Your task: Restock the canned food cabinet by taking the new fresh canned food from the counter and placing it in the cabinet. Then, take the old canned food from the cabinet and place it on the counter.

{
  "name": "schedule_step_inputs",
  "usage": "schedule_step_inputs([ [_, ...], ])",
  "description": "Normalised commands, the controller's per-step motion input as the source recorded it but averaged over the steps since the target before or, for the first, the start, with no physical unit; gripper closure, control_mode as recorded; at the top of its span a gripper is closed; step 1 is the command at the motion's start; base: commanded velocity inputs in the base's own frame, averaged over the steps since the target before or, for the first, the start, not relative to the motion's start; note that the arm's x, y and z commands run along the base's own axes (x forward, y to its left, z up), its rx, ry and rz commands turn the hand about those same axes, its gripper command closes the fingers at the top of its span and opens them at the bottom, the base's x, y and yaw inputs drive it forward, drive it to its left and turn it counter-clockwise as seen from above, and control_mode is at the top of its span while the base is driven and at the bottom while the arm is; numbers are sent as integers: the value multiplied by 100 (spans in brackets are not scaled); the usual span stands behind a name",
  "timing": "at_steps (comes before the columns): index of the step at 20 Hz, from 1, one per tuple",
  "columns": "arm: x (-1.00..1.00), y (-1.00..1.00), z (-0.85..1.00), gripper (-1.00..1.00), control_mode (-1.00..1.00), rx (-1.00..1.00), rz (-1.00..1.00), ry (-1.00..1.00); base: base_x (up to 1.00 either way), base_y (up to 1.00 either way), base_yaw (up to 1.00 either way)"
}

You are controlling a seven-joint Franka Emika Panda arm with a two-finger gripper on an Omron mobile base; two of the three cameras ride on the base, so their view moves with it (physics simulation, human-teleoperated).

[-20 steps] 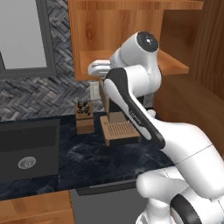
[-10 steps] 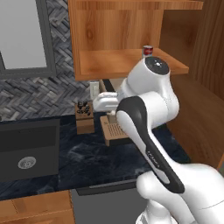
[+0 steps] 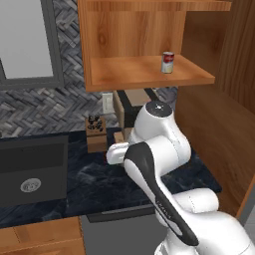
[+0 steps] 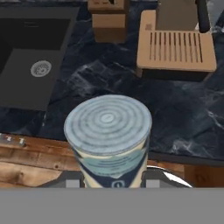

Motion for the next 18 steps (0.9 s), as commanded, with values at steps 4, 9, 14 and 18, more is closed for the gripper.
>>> schedule_step_inputs([
  [4,64,14,-55,100,-100,-11,0,0,0,0,0],
  [9,55,9,-53,100,-100,-6,0,0,0,0,0],
  [14,32,17,-58,100,-100,-3,0,3,0,0,0],
  [18,22,14,-61,100,-100,0,0,0,0,0,0],
])
